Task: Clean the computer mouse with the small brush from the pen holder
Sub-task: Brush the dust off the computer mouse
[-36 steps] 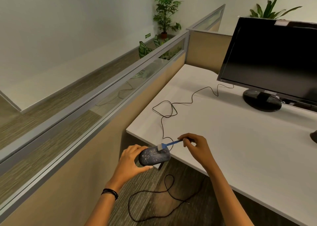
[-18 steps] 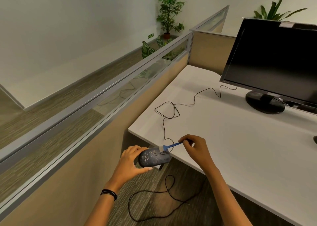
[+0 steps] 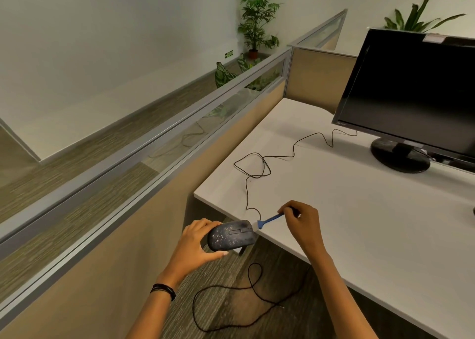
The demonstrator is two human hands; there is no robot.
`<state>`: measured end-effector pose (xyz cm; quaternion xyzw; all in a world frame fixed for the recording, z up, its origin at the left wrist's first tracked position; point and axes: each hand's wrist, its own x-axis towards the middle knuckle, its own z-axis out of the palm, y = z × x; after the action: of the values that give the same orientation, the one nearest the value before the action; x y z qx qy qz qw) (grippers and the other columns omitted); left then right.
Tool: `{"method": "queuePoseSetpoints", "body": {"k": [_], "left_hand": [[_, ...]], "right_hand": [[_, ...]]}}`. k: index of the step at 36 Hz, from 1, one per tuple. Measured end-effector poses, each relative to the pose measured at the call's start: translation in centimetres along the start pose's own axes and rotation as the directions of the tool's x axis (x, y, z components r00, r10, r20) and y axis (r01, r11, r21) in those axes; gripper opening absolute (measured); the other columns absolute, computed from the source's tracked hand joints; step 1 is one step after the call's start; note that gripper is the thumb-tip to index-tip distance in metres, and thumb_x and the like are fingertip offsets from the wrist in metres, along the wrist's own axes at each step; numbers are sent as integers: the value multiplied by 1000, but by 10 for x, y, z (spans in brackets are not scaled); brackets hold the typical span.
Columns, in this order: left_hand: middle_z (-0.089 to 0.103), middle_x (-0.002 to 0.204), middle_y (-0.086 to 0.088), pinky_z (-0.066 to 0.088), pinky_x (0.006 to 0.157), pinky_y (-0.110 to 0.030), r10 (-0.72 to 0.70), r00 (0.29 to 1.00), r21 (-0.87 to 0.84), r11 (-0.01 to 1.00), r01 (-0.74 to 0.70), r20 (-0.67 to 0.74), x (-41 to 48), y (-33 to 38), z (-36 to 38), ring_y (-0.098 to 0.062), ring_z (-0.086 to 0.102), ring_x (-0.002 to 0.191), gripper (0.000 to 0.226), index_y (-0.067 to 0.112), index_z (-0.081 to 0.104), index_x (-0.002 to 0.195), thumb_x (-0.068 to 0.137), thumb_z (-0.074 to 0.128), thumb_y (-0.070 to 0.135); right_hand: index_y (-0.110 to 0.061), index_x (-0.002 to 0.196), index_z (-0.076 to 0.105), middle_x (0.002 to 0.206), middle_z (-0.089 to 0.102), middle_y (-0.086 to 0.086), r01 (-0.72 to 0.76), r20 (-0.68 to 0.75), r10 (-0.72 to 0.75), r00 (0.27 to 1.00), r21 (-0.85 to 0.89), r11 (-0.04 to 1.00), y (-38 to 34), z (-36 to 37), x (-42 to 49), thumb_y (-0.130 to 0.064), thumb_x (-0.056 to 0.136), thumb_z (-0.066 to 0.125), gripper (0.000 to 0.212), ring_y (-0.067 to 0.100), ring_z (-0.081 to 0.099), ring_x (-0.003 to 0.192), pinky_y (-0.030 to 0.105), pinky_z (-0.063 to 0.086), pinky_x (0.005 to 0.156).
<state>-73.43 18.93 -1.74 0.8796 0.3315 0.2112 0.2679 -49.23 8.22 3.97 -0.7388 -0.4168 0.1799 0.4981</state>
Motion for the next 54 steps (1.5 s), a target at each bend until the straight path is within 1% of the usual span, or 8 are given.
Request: {"method": "queuePoseSetpoints", "body": {"k": [7,12,17,26,33,39,45,54], "left_hand": [[47,110,15,24,88,-15,-11,1000,0,1000,11,-5,0,2,-1,-2,39,105,78,33,47,123,61,53,79],[48,111,14,23,88,-15,-10,1000,14,1000,9,8,-1,1,-1,-3,40,106,74,32,47,123,63,58,73],[48,111,14,22,87,-13,-19,1000,3,1000,19,-10,-1,3,-1,-3,39,106,78,30,48,123,61,57,76],[48,110,14,23,88,-13,-4,1000,6,1000,4,-5,-2,4,0,-2,40,105,75,28,49,122,62,59,73],[44,108,18,24,88,-15,-9,1000,-8,1000,9,-15,-3,4,0,2,38,103,76,30,48,123,61,58,74],[46,108,17,26,88,-17,-19,1000,-13,1000,19,-25,-5,6,2,-1,40,103,79,30,48,123,61,56,78],[46,108,16,28,90,-21,-10,1000,-3,1000,10,-29,-4,5,2,-2,41,103,79,28,49,122,61,55,78],[50,108,12,30,87,-19,-21,999,-13,1000,20,-37,-6,7,6,-3,42,102,76,28,50,121,62,58,74]], "right_hand": [[-13,85,67,79,64,-6,62,159,-56,986,-29,998,1,-2,0,-3,88,49,21,7,57,71,5,43,63],[-14,74,64,71,62,-7,83,139,-76,987,-46,995,2,-8,-2,1,84,49,23,8,57,67,7,43,60],[-12,88,67,81,63,-8,125,158,-118,980,-37,991,4,-8,-5,-3,88,49,20,1,56,77,8,45,66],[-19,84,65,78,62,-14,141,179,-131,975,-40,989,1,-12,-8,-3,87,49,23,7,57,78,14,46,67],[-24,82,64,78,62,-13,146,255,-119,960,-90,985,1,-16,-9,-5,87,51,24,2,56,78,10,45,67],[-19,91,67,84,65,-7,171,222,-144,964,-107,979,1,-18,-9,-7,89,50,21,12,59,77,22,48,71],[-19,85,67,78,62,-12,165,292,-118,949,-142,976,-4,-19,-11,-6,87,50,21,11,58,72,14,46,66],[-17,96,67,85,66,-2,189,268,-146,952,-144,971,-4,-19,-14,-9,89,50,20,15,59,76,27,48,74]]}}
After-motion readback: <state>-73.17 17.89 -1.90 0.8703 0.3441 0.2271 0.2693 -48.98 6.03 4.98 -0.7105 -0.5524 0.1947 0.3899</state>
